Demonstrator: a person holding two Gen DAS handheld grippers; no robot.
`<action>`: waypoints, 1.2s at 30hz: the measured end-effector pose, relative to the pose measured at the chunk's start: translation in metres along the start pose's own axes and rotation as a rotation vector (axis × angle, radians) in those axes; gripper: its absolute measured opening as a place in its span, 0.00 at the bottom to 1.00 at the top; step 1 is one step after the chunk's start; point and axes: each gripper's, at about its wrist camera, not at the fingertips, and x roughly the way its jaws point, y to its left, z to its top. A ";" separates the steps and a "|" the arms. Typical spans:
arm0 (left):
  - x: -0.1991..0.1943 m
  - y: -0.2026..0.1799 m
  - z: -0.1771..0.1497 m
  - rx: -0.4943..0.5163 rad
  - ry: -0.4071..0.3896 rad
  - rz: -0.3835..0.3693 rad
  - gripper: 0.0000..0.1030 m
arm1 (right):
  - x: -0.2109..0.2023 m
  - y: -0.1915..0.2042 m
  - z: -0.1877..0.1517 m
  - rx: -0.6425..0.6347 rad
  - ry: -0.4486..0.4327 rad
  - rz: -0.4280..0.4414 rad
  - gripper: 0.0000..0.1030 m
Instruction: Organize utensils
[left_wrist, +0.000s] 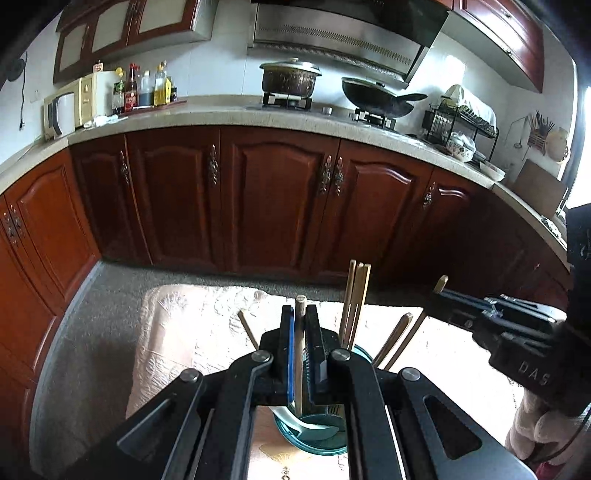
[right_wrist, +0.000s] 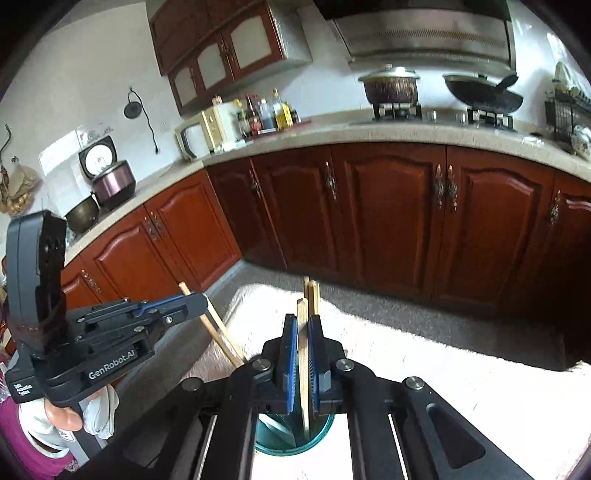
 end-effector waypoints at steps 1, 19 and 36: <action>0.003 -0.001 -0.001 -0.002 0.004 0.001 0.05 | 0.006 -0.002 -0.003 0.003 0.012 0.001 0.07; 0.009 -0.003 -0.010 -0.045 0.038 -0.016 0.23 | 0.023 -0.021 -0.024 0.077 0.074 0.001 0.21; -0.016 -0.014 -0.037 -0.035 -0.033 0.071 0.59 | 0.003 -0.006 -0.063 0.078 0.064 -0.048 0.30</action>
